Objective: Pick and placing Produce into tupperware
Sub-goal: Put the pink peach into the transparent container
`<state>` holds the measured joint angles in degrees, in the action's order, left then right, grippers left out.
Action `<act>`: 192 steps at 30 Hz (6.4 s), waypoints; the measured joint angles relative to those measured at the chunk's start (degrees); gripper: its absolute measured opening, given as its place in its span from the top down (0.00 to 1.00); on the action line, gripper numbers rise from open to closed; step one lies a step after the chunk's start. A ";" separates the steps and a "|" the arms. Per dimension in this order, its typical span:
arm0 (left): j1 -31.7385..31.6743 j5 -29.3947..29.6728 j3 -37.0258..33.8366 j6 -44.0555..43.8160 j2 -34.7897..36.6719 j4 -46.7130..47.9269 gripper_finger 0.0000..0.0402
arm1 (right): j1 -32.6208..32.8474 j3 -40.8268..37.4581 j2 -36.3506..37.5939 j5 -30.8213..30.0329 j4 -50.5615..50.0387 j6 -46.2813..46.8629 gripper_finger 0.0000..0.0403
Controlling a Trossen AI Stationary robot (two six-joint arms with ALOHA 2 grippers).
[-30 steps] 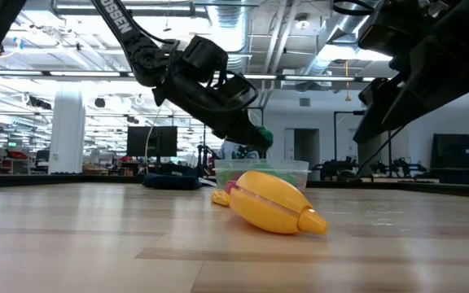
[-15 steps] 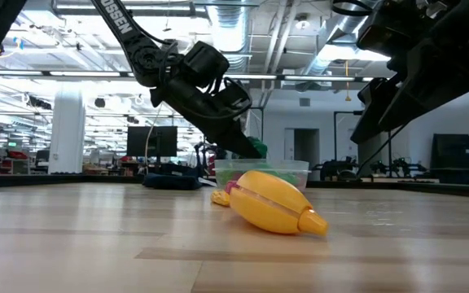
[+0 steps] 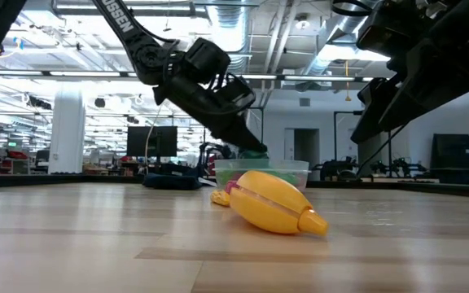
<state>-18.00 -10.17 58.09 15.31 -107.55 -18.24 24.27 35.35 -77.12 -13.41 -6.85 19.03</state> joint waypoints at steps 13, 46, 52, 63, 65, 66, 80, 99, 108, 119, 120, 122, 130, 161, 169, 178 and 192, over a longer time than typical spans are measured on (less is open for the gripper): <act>0.35 -5.17 9.03 1.95 1.34 12.91 0.30 | 0.02 0.00 0.00 0.00 -0.07 0.47 0.22; 25.94 -1.80 -0.49 -9.04 12.57 58.17 0.30 | -3.82 -8.90 -10.68 -0.12 37.07 -7.76 0.22; 26.36 1.41 -8.11 -12.46 19.92 52.81 0.30 | -5.60 -8.87 -15.67 0.04 42.67 -8.41 0.22; 28.40 12.77 -27.74 -20.36 50.05 37.52 0.31 | -7.54 -8.85 -16.72 0.07 45.52 -7.29 0.22; 29.32 15.28 -32.10 -20.65 56.12 31.76 0.31 | -7.43 -8.83 -17.99 0.07 47.71 -7.81 0.22; 29.73 16.25 -34.17 -20.64 59.08 28.80 0.31 | -7.41 -8.85 -18.84 0.09 49.28 -8.35 0.22; 35.92 24.43 -52.14 -17.70 80.35 9.24 0.31 | -9.42 -4.09 -36.08 1.12 65.56 -12.73 0.22; 36.04 25.18 -53.62 -17.31 81.31 7.26 0.31 | -13.84 1.60 -43.41 6.10 66.47 -13.49 0.22; 36.04 25.18 -53.62 -17.07 81.31 7.34 0.31 | -15.45 2.39 -43.41 6.01 66.49 -13.51 0.22; 36.04 25.18 -53.62 -17.07 81.31 7.39 0.31 | -15.47 2.78 -43.41 6.05 65.88 -13.55 0.30; 36.04 25.18 -53.62 -17.05 81.31 7.39 0.31 | -15.47 2.78 -43.41 6.05 65.89 -13.55 0.31; 36.04 25.16 -53.62 -17.07 81.31 7.39 0.31 | -15.47 2.78 -43.41 6.05 65.90 -13.55 0.32; 36.04 25.16 -53.62 -17.09 81.31 7.41 0.31 | -15.47 3.22 -43.41 6.08 65.44 -13.53 0.34; 36.02 24.96 -53.60 -17.66 81.29 8.69 0.31 | -15.52 6.43 -46.25 8.29 64.04 -13.49 0.61; 36.02 24.92 -53.60 -17.66 81.29 8.96 0.31 | -15.52 6.43 -46.25 10.18 64.00 -13.46 0.69; 36.02 24.92 -53.60 -17.66 81.29 8.94 0.31 | -15.37 6.43 -46.25 10.66 63.98 -13.31 0.69; 36.02 24.92 -53.60 -17.77 81.29 8.92 0.31 | -14.40 6.28 -45.14 12.74 62.94 -12.43 0.70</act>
<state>18.02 14.74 4.49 -2.46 -26.26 -9.32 9.88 41.63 -122.26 -0.67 56.09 6.60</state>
